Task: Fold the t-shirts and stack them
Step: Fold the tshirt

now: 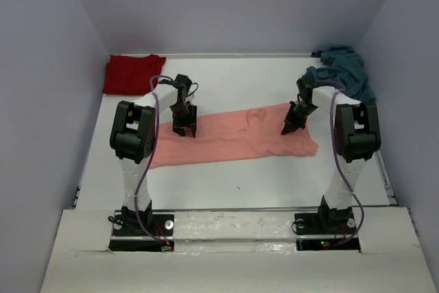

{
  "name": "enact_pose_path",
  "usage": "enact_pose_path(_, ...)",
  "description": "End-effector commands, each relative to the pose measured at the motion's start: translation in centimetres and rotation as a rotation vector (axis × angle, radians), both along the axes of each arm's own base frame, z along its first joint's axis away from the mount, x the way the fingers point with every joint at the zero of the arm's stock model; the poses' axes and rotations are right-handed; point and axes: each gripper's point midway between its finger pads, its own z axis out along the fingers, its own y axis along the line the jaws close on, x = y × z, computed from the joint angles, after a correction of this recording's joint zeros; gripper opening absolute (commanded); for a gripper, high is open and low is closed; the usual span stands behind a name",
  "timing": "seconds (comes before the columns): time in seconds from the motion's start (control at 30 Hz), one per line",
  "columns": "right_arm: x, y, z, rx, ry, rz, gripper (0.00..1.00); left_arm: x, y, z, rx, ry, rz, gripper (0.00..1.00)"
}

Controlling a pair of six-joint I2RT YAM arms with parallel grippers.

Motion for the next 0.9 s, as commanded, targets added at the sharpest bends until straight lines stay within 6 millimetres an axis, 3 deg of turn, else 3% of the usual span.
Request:
enact_pose_path(0.0, 2.3, -1.0, -0.2, -0.055, -0.037, -0.002, 0.0, -0.4, 1.8, -0.3, 0.087, 0.025, 0.005, 0.55)
enact_pose_path(0.17, 4.8, -0.8, -0.5, -0.058, -0.049, 0.003, 0.0, -2.1, 1.8, -0.5, 0.077, 0.059, 0.018, 0.55)
enact_pose_path(0.3, 8.3, -0.3, -0.6, -0.039, -0.079, 0.008, 0.0, -3.3, 2.1, -0.4, 0.081, 0.076, 0.027, 0.55)
enact_pose_path(0.47, 11.3, 0.3, -1.0, -0.015, -0.108, 0.022, 0.0, -5.4, 1.8, -0.4, 0.069, 0.102, 0.033, 0.55)
enact_pose_path(0.7, 14.2, 0.9, -2.3, -0.019, -0.131, 0.049, 0.0, -9.7, 0.9, -1.1, 0.084, 0.168, 0.007, 0.55)
enact_pose_path(0.87, 16.0, 2.3, -2.3, -0.012, -0.157, 0.071, 0.0, -11.2, -0.8, -1.0, 0.07, 0.184, -0.017, 0.55)
